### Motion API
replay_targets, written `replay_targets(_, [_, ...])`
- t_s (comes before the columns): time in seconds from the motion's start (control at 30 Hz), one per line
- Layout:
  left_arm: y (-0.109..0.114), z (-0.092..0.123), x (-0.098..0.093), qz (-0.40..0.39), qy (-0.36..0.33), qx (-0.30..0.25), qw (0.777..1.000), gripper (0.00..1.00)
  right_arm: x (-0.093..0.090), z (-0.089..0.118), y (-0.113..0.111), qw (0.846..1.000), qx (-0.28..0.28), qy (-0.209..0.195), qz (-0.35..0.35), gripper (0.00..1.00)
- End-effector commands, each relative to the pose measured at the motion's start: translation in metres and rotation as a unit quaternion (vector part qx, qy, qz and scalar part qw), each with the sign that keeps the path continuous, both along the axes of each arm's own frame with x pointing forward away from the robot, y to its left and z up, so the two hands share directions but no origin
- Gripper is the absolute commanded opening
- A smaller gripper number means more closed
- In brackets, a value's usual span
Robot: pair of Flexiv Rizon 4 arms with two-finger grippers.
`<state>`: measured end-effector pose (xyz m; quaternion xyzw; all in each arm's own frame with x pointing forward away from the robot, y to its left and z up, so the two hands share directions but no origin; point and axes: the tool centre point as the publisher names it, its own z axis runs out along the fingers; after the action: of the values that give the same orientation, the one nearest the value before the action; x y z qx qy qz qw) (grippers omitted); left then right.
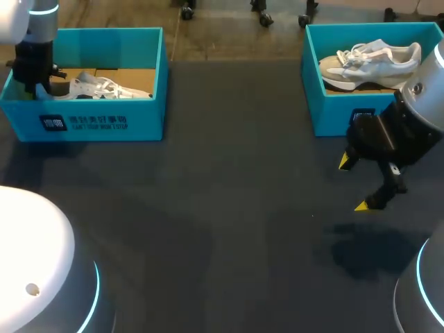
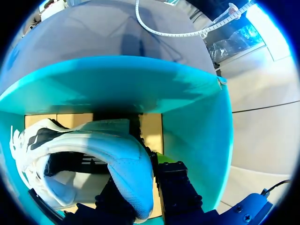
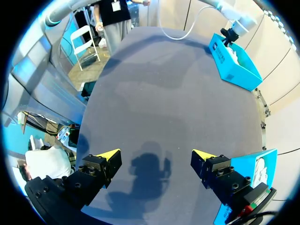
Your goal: Take the shoe out of the shoebox, open the shoe tongue, remove and reinsert the insole, then place the shoe into the shoebox
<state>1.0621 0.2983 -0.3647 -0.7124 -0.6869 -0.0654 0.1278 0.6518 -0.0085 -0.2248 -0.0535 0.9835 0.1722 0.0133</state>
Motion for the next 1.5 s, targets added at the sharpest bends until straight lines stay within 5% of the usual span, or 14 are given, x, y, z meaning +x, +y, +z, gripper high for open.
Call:
replay_targets(0.03, [0.0,-0.002,0.004,0.0,0.001,-0.003,1.0,0.1,0.001,-0.002,0.001,1.0,-0.001,0.001,0.0,1.0])
replay_targets(0.13, [-0.001,-0.003,0.005,0.001,0.002,-0.008,1.0,0.14,0.001,-0.002,0.001,1.0,-0.001,0.001,0.0,1.0])
replay_targets(0.43, [-0.004,0.002,0.002,-0.01,0.004,-0.021,1.0,0.53,0.001,-0.002,0.001,1.0,-0.001,0.001,0.0,1.0])
replay_targets(0.53, [-0.005,0.008,0.001,-0.014,0.006,-0.032,0.999,0.84,0.001,-0.002,0.001,1.0,-0.001,0.001,0.0,1.0])
replay_targets(0.7, [-0.011,0.027,-0.004,-0.015,0.007,-0.043,0.999,1.0,0.001,-0.002,0.001,1.0,-0.001,0.001,0.0,1.0])
replay_targets(1.5, [-0.015,0.148,-0.061,0.006,-0.02,-0.082,0.996,1.0,0.001,-0.002,0.001,1.0,-0.001,0.001,0.0,1.0])
